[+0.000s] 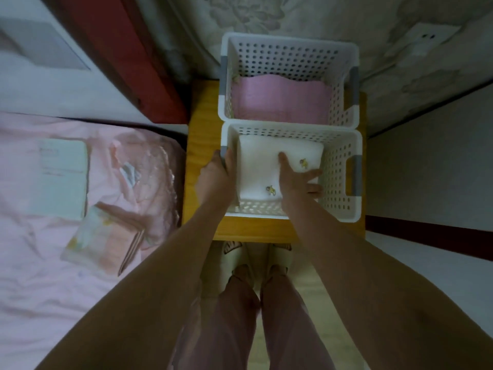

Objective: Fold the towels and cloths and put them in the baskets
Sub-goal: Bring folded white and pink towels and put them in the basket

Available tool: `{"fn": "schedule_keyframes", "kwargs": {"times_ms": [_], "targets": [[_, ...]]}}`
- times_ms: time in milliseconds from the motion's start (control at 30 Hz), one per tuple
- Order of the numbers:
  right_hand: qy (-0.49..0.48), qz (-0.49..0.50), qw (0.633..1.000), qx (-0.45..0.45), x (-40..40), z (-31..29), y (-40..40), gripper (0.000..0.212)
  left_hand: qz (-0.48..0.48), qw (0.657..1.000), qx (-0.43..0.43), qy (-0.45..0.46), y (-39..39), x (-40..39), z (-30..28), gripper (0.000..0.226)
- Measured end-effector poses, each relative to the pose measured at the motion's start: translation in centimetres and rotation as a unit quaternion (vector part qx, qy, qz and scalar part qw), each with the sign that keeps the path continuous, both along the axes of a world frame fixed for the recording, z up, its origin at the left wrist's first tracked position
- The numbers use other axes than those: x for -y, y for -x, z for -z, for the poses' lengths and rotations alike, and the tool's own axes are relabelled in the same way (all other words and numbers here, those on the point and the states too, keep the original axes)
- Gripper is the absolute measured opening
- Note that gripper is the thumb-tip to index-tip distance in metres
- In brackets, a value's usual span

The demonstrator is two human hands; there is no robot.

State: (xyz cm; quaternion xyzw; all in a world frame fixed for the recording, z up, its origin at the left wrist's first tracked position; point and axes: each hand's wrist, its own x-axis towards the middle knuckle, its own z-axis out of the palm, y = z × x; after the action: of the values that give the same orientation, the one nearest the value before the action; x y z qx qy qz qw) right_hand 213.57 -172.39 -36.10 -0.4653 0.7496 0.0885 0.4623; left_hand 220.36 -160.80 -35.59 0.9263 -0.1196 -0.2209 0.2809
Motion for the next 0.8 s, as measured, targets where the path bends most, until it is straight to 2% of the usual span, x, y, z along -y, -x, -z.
{"fn": "schedule_keyframes", "kwargs": {"times_ms": [67, 133, 233, 300, 333, 433, 533, 633, 700, 800], "targets": [[0.026, -0.039, 0.999, 0.021, -0.5, -1.4, 0.6, 0.096, 0.027, 0.998, -0.05, 0.019, -0.3, -1.0, -0.6, 0.044], [0.091, -0.132, 0.986, 0.054, -2.2, -3.5, 0.6, 0.078, 0.028, 0.996, -0.074, 0.04, -0.6, -3.1, -1.5, 0.04], [0.194, -0.277, 0.921, 0.192, -7.1, -6.8, -1.8, 0.055, -0.043, 0.996, -0.059, 0.059, -1.4, -8.3, -3.2, 0.037], [0.196, -0.387, 0.865, 0.253, -10.8, -8.4, -4.4, 0.044, -0.128, 0.99, -0.042, 0.037, -1.9, -12.7, -3.6, 0.039], [0.167, -0.438, 0.843, 0.266, -12.6, -8.7, -5.8, 0.041, -0.181, 0.983, -0.03, 0.029, -2.1, -15.1, -3.5, 0.039], [0.048, -0.55, 0.789, 0.269, -17.6, -7.3, -9.1, 0.038, -0.321, 0.947, 0.016, -0.005, -1.7, -22.1, -2.5, 0.035], [-0.003, -0.616, 0.755, 0.223, -21.7, -4.2, -10.9, 0.042, -0.43, 0.902, -0.01, -0.028, -0.5, -27.2, -0.5, 0.041], [-0.023, -0.637, 0.748, 0.185, -24.6, -0.9, -11.3, 0.052, -0.53, 0.836, -0.122, 0.07, 0.2, -29.3, 1.2, 0.058], [-0.041, -0.645, 0.742, 0.177, -26.0, 0.8, -11.1, 0.045, -0.561, 0.794, -0.185, 0.146, 0.3, -29.7, 1.9, 0.064], [-0.076, -0.626, 0.758, 0.169, -27.6, 2.4, -10.5, 0.046, -0.581, 0.762, -0.204, 0.201, 0.5, -30.3, 3.0, 0.06]]}}
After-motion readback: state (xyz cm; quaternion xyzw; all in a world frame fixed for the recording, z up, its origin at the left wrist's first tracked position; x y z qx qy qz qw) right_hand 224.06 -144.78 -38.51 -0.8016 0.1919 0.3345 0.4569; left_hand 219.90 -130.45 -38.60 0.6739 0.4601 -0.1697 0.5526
